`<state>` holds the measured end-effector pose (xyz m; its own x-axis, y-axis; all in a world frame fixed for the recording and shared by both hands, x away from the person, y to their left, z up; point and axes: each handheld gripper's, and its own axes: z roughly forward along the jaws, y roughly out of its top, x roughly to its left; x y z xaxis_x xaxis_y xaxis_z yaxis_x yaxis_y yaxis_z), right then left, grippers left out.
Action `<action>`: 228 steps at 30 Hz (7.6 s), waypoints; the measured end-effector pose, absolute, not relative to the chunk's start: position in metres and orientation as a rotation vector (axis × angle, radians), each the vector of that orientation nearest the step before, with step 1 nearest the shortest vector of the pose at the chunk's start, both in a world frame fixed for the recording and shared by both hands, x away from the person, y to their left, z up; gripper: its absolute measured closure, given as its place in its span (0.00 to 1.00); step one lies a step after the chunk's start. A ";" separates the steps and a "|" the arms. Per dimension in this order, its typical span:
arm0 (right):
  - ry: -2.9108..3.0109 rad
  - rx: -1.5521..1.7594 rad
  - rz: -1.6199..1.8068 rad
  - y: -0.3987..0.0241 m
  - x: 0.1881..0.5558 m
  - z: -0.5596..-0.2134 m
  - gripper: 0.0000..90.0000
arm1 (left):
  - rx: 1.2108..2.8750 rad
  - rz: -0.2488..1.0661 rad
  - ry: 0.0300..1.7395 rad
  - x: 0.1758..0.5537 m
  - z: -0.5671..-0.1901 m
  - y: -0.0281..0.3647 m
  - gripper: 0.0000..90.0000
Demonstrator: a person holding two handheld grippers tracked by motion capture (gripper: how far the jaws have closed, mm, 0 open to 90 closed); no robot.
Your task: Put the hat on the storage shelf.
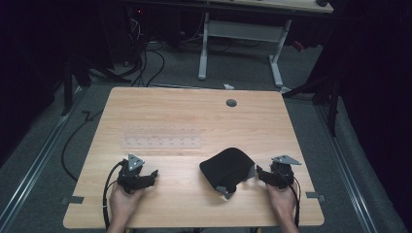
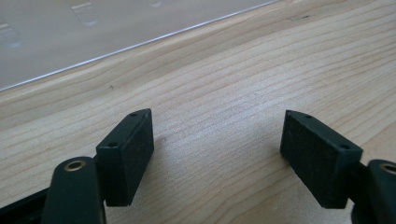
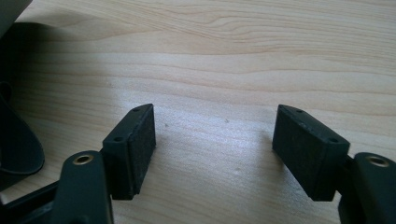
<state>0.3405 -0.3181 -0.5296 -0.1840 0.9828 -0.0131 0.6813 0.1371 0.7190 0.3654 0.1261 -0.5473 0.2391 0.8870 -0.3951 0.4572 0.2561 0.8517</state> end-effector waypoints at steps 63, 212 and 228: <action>2.042 1.482 1.205 -0.281 0.331 -0.501 0.35 | 1.367 0.479 1.392 0.366 -0.547 0.126 0.29; 2.407 1.364 1.476 -0.208 0.331 -0.457 0.94 | 1.606 0.305 0.874 0.310 -0.497 0.045 0.31; 2.421 1.299 1.584 -0.191 0.333 -0.451 0.91 | 1.616 0.307 0.828 0.305 -0.495 0.038 0.68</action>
